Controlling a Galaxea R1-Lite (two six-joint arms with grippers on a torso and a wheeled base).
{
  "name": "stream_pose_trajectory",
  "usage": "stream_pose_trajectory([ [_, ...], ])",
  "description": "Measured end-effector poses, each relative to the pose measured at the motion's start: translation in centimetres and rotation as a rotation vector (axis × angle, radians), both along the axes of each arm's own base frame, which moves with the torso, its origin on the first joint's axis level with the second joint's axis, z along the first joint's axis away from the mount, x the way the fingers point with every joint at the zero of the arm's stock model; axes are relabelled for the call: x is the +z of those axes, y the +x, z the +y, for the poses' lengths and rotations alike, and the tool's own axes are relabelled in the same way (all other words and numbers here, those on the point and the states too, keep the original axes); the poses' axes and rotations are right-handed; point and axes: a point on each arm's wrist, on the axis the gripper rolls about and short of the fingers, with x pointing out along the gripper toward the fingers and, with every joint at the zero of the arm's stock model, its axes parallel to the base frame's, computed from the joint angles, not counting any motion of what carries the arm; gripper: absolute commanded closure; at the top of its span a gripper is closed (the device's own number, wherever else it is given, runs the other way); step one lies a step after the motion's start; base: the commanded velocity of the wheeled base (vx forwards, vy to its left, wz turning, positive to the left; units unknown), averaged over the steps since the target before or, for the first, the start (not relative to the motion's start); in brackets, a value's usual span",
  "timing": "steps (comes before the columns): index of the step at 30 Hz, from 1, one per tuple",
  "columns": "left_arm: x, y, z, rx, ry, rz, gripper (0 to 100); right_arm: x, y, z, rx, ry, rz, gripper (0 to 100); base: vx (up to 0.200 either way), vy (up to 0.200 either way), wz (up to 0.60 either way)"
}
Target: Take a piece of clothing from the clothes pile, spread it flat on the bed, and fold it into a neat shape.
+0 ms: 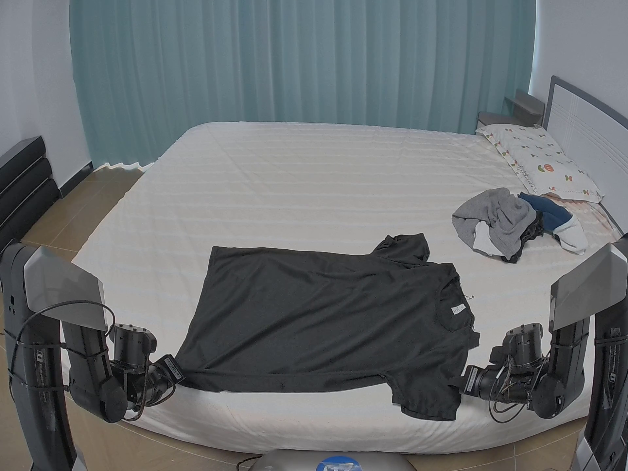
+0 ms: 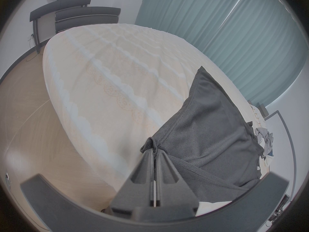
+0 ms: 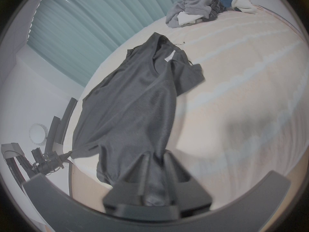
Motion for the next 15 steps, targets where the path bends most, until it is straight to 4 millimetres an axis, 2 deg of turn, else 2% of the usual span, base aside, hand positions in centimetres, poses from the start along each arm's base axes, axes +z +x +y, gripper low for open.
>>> stream_pose_trajectory([
  [8, 0.0, -0.4, 0.0, -0.014, 0.01, 0.01, 100, 0.8, -2.5, -1.6, -0.006, -0.046, 0.046, 100, 0.0, 0.0, 0.0],
  [15, 0.1, -2.2, 0.3, -0.113, 0.11, 0.026, 100, 1.1, -4.1, -2.1, 0.007, -0.09, 0.127, 100, 0.0, 0.0, 0.0],
])
